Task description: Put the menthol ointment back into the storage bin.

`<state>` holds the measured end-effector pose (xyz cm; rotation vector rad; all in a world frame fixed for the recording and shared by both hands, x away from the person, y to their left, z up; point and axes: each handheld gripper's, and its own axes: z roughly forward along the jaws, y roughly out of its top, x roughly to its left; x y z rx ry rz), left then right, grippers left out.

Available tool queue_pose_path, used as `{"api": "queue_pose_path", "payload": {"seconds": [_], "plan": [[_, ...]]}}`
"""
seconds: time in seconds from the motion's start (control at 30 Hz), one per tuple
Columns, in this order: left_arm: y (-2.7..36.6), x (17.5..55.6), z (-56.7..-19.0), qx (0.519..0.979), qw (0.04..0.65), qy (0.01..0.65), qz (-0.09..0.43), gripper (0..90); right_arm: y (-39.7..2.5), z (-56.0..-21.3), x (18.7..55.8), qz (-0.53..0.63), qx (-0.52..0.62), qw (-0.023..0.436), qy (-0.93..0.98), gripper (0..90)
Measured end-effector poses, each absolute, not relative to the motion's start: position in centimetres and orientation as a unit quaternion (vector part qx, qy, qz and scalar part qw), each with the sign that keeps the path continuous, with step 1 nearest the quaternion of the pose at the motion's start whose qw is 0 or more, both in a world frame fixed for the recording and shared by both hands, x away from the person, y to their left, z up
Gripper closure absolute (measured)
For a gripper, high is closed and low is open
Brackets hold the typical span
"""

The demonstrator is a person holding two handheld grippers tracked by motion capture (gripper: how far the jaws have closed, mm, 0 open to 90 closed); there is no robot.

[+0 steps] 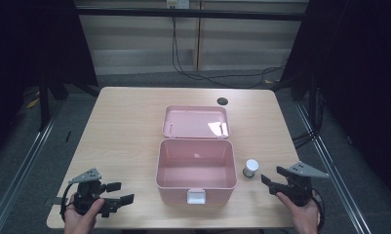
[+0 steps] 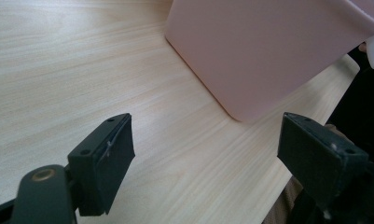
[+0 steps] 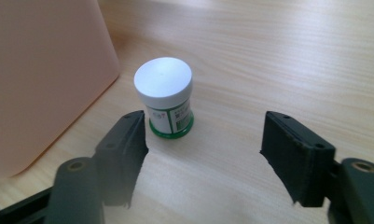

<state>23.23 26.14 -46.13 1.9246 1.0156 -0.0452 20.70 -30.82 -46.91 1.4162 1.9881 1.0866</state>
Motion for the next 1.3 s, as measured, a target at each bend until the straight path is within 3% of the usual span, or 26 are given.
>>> {"api": "queue_pose_path", "payload": {"seconds": [0.13, 0.3, 0.43, 0.67, 1.0, 1.3], "plan": [[26.2, 23.2, -46.0, 0.782, 0.468, 0.411, -0.018, 18.3, -30.9, -46.7, 20.5, 0.407, 0.525, 0.232, 0.711, 39.4], [26.4, 23.3, -46.0, 0.780, 0.468, 0.415, -0.016, 18.3, -30.9, -46.6, 20.4, 0.400, 0.514, 0.237, 0.721, 40.4], [26.2, 23.2, -45.9, 0.781, 0.469, 0.412, -0.018, 18.3, -30.6, -46.3, 20.3, 0.403, 0.511, 0.209, 0.730, 42.0], [26.2, 23.1, -45.8, 0.783, 0.471, 0.406, -0.016, 18.3, -31.0, -45.9, 20.2, 0.414, 0.514, 0.147, 0.737, 29.8], [26.1, 23.1, -45.9, 0.784, 0.468, 0.408, -0.017, 18.1, -30.9, -44.3, 21.2, 0.411, 0.504, 0.149, 0.745, 25.8], [26.0, 23.0, -45.8, 0.789, 0.467, 0.399, -0.018, 17.3, -30.8, -42.2, 22.1, 0.408, 0.493, 0.150, 0.754, 29.5]]}}
